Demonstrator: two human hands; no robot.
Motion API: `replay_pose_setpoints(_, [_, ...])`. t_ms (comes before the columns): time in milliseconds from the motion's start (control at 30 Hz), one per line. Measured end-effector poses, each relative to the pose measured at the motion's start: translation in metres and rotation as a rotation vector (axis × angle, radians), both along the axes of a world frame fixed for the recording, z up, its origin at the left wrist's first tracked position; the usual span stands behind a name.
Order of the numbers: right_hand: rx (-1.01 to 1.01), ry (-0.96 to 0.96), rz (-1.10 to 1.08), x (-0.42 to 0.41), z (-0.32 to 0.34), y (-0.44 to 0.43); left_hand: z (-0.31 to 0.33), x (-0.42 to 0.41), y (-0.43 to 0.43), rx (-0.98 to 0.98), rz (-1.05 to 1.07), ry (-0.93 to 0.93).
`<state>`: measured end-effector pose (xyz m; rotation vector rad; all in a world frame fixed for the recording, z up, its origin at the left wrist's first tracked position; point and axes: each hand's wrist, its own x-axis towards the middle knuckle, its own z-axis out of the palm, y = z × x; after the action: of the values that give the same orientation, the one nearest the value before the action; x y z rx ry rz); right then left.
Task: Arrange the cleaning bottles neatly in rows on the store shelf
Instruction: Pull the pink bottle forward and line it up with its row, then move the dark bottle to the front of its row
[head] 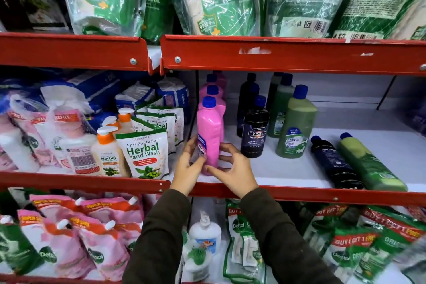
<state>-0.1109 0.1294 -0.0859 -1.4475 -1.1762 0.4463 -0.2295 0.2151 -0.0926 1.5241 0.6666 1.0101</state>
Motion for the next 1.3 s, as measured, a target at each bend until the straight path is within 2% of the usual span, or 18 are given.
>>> replay_pose_setpoints(200, [-0.047,0.021,0.014,0.002,0.0,0.004,0.001,0.001,0.001,-0.092,0.155,-0.107])
replay_pose_setpoints(600, [-0.033,0.033,0.006,0.004,0.003,0.001,0.002,0.002,-0.008,-0.014,0.224,-0.032])
replay_pose_setpoints(700, [0.055,0.116,-0.032,0.005,0.003,-0.008,0.001,0.003,-0.014,0.039,0.304,-0.073])
replay_pose_setpoints(800, [0.166,0.226,-0.149,0.016,0.002,-0.029,0.002,0.007,-0.038,0.109,0.49,-0.171])
replay_pose_setpoints(933, [0.237,0.199,-0.253,0.045,0.002,-0.067,-0.002,0.03,-0.075,0.244,0.605,-0.211])
replay_pose_setpoints(1067, [0.262,0.168,-0.403,0.09,0.008,-0.105,-0.004,0.077,-0.109,0.327,0.473,-0.135])
replay_pose_setpoints(1167, [0.215,0.02,-0.596,0.133,0.014,-0.133,0.003,0.122,-0.133,0.36,0.287,-0.07])
replay_pose_setpoints(1233, [0.083,-0.117,-0.731,0.162,0.018,-0.15,0.009,0.155,-0.145,0.327,0.14,-0.006])
replay_pose_setpoints(1300, [-0.138,-0.176,-0.77,0.185,0.023,-0.16,0.012,0.185,-0.152,0.247,0.03,0.077])
